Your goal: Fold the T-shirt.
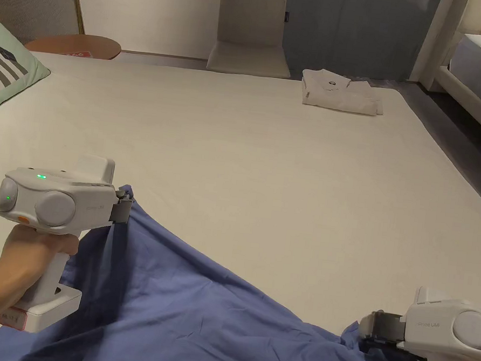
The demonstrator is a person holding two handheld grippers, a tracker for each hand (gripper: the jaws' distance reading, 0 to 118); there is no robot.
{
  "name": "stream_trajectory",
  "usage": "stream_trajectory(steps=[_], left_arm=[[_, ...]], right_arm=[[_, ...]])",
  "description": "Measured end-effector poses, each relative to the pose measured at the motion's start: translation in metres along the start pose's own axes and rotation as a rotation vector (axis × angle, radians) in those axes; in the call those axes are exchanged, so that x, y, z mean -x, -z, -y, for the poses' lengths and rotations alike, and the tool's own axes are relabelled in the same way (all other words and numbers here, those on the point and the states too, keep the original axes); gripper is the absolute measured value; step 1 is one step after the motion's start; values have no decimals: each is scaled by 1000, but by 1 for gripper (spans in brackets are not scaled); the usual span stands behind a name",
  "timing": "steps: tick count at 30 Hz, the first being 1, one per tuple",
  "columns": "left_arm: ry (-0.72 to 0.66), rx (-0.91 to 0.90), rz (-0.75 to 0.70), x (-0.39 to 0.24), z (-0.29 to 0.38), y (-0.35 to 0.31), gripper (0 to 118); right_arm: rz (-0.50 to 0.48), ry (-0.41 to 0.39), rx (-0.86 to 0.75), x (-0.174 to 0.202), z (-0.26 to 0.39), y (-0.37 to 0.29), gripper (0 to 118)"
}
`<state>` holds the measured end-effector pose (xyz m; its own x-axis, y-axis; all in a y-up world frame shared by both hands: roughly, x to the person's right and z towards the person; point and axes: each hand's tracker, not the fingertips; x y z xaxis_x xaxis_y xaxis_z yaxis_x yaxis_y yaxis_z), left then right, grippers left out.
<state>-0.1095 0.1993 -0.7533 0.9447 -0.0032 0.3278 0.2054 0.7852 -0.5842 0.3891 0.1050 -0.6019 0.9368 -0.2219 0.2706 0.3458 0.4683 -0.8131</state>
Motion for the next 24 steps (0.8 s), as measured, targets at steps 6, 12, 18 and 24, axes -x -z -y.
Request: stream_trajectory(steps=[6, 12, 18, 24], left_arm=[[-32, -4, -29, 5, 11, -11, 2], [-167, -86, -81, 27, 5, -36, 2], [-275, -228, -111, 61, -43, -83, 2], [-296, -407, -143, 82, -119, -136, 2]], right_arm=[[52, -146, -136, 6, 18, -13, 6], [45, -183, -369, 21, -8, -68, 6], [-8, -212, -596, 49, -68, -125, 6], [-65, -254, -790, 96, -136, -182, 6]])
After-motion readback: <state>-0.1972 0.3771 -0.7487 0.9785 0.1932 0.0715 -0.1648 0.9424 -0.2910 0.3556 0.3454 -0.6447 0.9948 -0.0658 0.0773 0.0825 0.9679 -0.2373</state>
